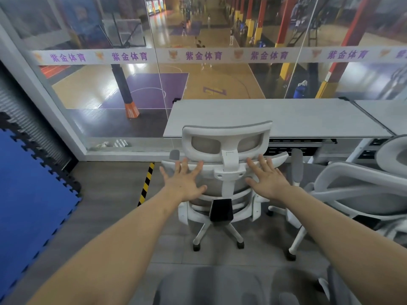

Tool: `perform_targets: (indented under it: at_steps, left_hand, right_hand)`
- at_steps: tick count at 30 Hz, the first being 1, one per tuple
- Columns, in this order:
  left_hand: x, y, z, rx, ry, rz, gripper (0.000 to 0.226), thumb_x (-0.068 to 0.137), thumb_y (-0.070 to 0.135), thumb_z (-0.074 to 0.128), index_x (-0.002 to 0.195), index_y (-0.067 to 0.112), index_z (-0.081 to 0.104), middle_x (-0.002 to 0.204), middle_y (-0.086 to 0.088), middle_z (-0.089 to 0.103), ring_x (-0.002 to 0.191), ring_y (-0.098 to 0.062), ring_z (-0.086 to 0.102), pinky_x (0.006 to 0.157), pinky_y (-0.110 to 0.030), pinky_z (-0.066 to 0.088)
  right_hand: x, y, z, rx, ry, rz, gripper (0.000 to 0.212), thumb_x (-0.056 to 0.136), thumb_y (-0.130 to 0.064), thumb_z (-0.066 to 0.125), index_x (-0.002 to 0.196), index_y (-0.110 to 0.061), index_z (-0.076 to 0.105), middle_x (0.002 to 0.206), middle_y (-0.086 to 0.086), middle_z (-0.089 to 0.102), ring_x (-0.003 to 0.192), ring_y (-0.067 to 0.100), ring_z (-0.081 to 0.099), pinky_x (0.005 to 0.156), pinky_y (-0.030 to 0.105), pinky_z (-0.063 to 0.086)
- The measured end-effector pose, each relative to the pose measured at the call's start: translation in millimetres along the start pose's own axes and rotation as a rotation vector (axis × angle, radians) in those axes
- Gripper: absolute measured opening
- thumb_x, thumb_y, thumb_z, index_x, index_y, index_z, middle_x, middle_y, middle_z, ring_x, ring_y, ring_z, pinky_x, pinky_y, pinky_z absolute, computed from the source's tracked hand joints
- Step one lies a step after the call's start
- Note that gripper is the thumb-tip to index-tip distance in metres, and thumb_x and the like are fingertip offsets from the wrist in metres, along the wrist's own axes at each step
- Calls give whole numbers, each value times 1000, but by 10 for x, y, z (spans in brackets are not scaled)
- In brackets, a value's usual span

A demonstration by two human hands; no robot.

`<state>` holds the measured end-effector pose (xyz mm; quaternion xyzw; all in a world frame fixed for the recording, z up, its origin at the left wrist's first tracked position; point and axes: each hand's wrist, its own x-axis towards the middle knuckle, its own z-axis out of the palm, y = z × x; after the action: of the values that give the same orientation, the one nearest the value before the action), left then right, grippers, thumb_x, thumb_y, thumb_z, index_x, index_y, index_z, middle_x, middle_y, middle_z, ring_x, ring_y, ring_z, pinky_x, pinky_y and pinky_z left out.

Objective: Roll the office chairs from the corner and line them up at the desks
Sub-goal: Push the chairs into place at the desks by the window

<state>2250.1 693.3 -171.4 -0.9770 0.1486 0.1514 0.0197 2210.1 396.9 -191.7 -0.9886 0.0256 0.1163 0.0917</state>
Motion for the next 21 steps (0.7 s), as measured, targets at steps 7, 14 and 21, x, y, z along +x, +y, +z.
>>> perform_targets:
  at_steps: [7,14,21]
  left_hand:
    - [171,-144,-57,20,-17,21,88,92,83,30,156,53,-22,169,-6,-28,157,-32,-21,113,-79,-6]
    - [202,-273,-54,-15,-29,33,87,92,85,29,155,55,-22,168,-4,-32,156,-31,-24,114,-79,-8]
    - [209,-273,7,-14,-18,27,87,91,86,28,155,56,-22,168,-3,-32,156,-31,-25,114,-79,-6]
  right_hand:
    - [153,-58,30,17,16,20,73,103,-60,31,161,-47,-12,171,6,-21,158,33,-17,128,54,5]
    - [107,-170,69,39,25,28,77,102,-63,35,161,-48,-13,170,4,-24,157,30,-20,128,55,3]
    - [58,-211,65,40,23,44,76,101,-67,32,160,-48,-13,170,3,-26,157,30,-21,128,56,2]
